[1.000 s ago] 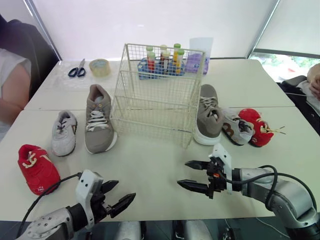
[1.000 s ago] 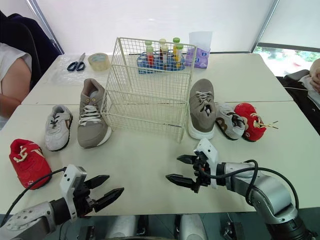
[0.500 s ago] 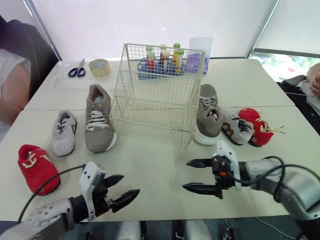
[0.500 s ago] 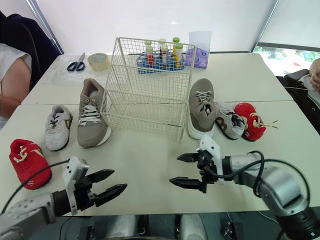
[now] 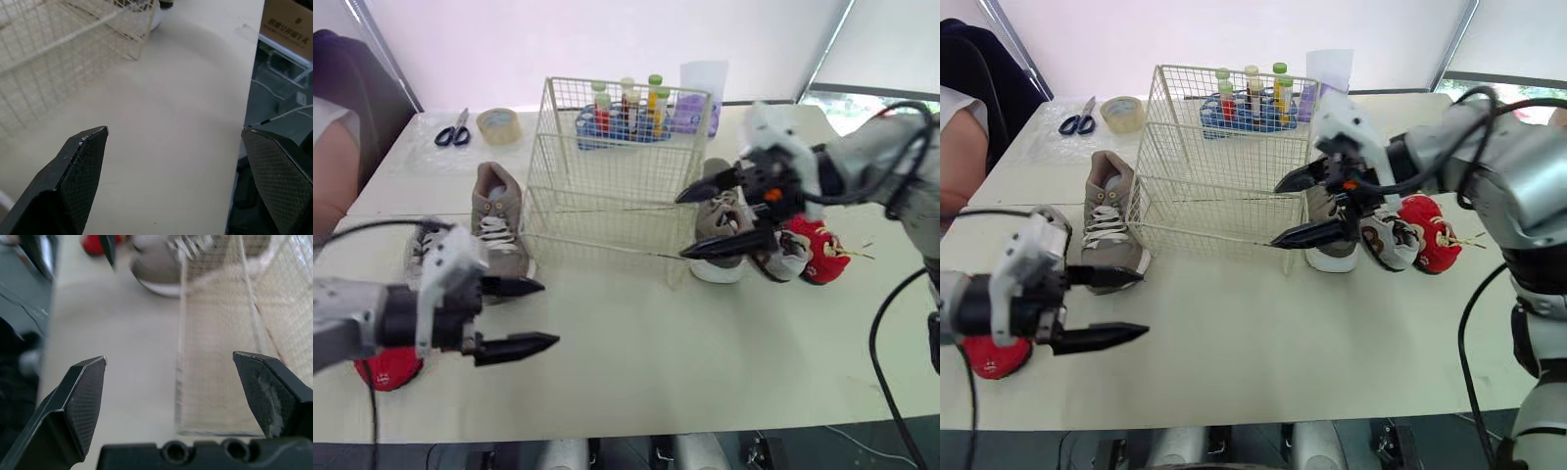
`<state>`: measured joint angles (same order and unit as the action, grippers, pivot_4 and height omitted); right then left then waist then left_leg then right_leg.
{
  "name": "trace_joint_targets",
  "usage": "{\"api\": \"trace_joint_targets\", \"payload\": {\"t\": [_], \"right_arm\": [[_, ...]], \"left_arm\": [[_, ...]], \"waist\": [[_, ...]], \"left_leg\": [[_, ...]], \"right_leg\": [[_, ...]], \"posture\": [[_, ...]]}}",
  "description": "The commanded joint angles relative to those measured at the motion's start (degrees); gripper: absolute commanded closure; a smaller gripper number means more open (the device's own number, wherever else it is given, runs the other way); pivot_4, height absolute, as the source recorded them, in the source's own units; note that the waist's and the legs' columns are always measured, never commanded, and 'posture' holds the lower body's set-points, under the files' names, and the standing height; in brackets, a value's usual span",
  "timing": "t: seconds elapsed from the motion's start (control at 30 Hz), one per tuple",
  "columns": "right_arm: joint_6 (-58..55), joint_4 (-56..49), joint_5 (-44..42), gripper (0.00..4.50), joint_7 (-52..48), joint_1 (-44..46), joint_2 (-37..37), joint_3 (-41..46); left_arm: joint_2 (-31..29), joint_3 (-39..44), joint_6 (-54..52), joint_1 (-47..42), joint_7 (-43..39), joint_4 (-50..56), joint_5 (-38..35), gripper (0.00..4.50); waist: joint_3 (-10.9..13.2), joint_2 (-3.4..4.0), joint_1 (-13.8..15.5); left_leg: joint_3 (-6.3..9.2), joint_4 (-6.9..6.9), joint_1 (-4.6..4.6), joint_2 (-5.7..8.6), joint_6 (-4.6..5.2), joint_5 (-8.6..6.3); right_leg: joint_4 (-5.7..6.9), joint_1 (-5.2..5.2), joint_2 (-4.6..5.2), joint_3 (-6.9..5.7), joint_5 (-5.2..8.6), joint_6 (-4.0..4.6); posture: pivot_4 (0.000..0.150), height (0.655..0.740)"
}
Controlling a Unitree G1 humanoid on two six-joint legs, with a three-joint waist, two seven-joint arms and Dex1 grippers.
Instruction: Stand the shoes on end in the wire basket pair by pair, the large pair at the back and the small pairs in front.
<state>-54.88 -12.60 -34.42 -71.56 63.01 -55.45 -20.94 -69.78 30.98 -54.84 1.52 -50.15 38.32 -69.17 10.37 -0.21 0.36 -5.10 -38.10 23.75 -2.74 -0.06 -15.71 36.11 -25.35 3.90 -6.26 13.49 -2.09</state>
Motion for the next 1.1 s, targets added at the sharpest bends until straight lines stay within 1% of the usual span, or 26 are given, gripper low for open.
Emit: {"api": "trace_joint_targets", "payload": {"t": [0.03,0.07,0.1,0.23,0.33,0.43,0.53,0.57,0.63,0.67,0.7,0.8,0.87,1.0,1.1], "right_arm": [[-1.8,0.5,4.1,0.0,0.8,2.8,3.2,-3.3],[-2.3,0.4,5.1,0.0,0.8,3.1,4.2,-4.7],[-2.4,0.3,5.8,0.0,0.4,3.0,4.7,-5.7],[-2.6,1.2,9.7,0.0,0.6,3.8,7.8,-9.7],[0.4,3.9,15.1,0.0,0.8,2.7,9.3,-14.0],[3.3,8.1,20.0,0.87,2.1,2.6,11.8,-16.5],[4.4,9.5,22.8,2.28,1.7,2.7,12.9,-17.4],[4.9,9.9,23.8,2.84,1.5,2.5,13.0,-17.7],[5.7,10.4,25.3,3.74,1.0,2.1,13.3,-17.8],[5.7,10.6,25.8,4.27,0.8,2.0,13.5,-17.6],[5.7,10.9,26.3,4.47,0.8,1.9,13.8,-17.3],[5.5,12.6,27.7,4.47,1.5,2.1,15.2,-15.8],[7.5,13.6,28.7,4.47,1.4,2.1,15.1,-14.8],[18.4,12.8,30.1,4.47,-2.3,0.6,11.6,-13.1],[23.3,8.6,29.3,4.47,-5.8,-2.5,8.4,-11.2]], "left_arm": [[-1.2,5.0,-0.4,0.2,-1.4,0.2,2.2,0.03],[-0.9,6.7,-0.8,0.7,-1.5,0.4,2.3,0.03],[-0.6,7.7,-1.2,1.1,-1.4,0.8,2.0,0.03],[2.1,10.4,-1.6,4.7,-1.0,3.6,2.6,0.03],[4.5,10.4,-0.9,5.4,1.6,5.5,1.2,0.03],[6.6,9.8,-0.4,5.2,4.5,6.8,0.2,0.0],[7.5,9.8,-0.2,5.8,5.9,7.8,0.1,0.0],[7.7,9.8,-0.1,5.8,6.3,8.0,-0.1,0.0],[7.9,9.5,0.3,5.8,6.8,8.1,-0.2,0.0],[8.0,9.4,0.4,5.8,6.9,8.1,-0.1,0.0],[8.1,9.4,0.6,5.9,6.9,8.0,0.1,0.0],[8.2,8.8,1.2,6.0,6.6,7.2,1.2,0.0],[8.1,8.3,1.7,5.8,6.5,6.8,1.7,0.0],[8.1,7.2,2.6,5.6,5.7,5.7,2.9,0.0],[8.0,5.8,3.4,5.3,5.2,4.8,4.2,0.0]], "waist": [[0.0,0.01,-0.1],[0.0,0.01,-0.1],[0.0,0.01,-0.1],[0.0,0.02,-0.1],[0.0,0.0,-0.1],[0.0,0.0,-0.1],[0.0,-0.05,-0.3],[0.0,-0.04,-0.3],[-0.1,-0.05,-0.4],[-0.1,-0.07,-0.5],[-0.1,-0.12,-0.7],[-0.1,-0.14,-1.0],[-0.1,-0.15,-1.1],[-0.1,-0.14,-0.9],[-0.1,-0.13,-0.6]], "left_leg": [[-0.01,0.0,0.01,0.0,-0.06,0.02],[-0.01,0.0,0.02,0.0,-0.32,0.17],[0.01,0.0,0.04,-0.01,-0.36,0.2],[0.02,0.0,0.01,-0.03,-0.29,0.15],[0.04,0.0,-0.01,-0.03,-0.3,0.16],[0.07,-0.04,-0.06,-0.03,-0.37,0.2],[0.06,-0.06,-0.27,-0.04,-0.4,0.23],[0.06,-0.07,-0.29,-0.06,-0.43,0.24],[0.07,-0.07,-0.31,-0.08,-0.48,0.27],[0.07,-0.07,-0.35,-0.08,-0.49,0.27],[0.09,-0.08,-0.37,-0.09,-0.49,0.28],[0.13,-0.08,-0.39,-0.09,-0.52,0.3],[0.14,-0.08,-0.4,-0.09,-0.54,0.31],[0.13,-0.08,-0.4,-0.08,-0.57,0.32],[0.14,-0.08,-0.33,-0.08,-0.56,0.32]], "right_leg": [[0.0,-0.02,0.0,0.0,0.0,0.0],[0.02,-0.04,0.0,0.0,0.0,0.0],[0.02,-0.04,-0.01,-0.01,0.0,0.0],[0.04,-0.02,-0.01,-0.01,0.0,0.01],[0.08,-0.01,-0.01,-0.01,-0.02,0.04],[0.13,0.02,-0.01,-0.01,-0.08,0.13],[0.19,0.2,-0.07,0.01,-0.1,0.16],[0.19,0.2,-0.09,0.01,-0.12,0.19],[0.23,0.2,-0.11,0.02,-0.13,0.22],[0.24,0.22,-0.13,0.02,-0.14,0.23],[0.26,0.24,-0.14,0.02,-0.14,0.23],[0.28,0.27,-0.17,0.01,-0.14,0.24],[0.29,0.27,-0.19,0.01,-0.14,0.24],[0.29,0.27,-0.19,0.01,-0.16,0.28],[0.26,0.24,-0.16,0.0,-0.16,0.27]], "posture": [[0.15,0.74],[0.15,0.74],[0.15,0.74],[0.15,0.74],[0.15,0.74],[0.15,0.74],[0.15,0.74],[0.15,0.74],[0.15,0.74],[0.15,0.74],[0.15,0.74],[0.15,0.74],[0.15,0.74],[0.15,0.74],[0.15,0.74]]}}
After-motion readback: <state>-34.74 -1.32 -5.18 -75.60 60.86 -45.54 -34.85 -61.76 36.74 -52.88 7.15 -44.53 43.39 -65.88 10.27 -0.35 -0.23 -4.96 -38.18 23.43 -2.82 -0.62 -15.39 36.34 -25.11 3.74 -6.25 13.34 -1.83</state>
